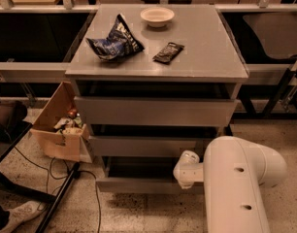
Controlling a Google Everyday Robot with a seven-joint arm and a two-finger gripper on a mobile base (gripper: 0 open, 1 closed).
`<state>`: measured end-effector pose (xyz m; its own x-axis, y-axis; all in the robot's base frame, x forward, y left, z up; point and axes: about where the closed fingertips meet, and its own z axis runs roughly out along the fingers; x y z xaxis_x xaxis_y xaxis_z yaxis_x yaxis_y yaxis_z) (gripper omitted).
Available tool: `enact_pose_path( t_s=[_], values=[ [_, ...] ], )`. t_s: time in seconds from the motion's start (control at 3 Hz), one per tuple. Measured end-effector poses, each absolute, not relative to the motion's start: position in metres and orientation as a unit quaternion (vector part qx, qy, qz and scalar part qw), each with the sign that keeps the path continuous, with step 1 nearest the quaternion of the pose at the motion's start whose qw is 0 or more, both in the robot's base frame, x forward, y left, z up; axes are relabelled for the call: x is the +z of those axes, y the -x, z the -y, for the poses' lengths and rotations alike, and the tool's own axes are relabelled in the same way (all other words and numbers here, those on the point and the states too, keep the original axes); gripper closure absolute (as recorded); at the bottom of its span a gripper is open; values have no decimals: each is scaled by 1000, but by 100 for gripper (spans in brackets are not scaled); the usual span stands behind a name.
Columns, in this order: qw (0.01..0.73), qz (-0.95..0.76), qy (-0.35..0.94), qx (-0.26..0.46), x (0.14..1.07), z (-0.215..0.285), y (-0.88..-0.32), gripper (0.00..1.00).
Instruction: Open bottom drawer
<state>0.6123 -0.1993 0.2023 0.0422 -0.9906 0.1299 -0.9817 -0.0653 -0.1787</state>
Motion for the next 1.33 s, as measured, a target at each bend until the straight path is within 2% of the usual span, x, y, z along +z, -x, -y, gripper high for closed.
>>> enact_pose_path(
  t_s=[1.0, 1.33],
  values=[
    [-11, -717, 691, -94, 214, 225, -577, 100],
    [-11, -717, 691, -94, 214, 225, -577, 81]
  ],
)
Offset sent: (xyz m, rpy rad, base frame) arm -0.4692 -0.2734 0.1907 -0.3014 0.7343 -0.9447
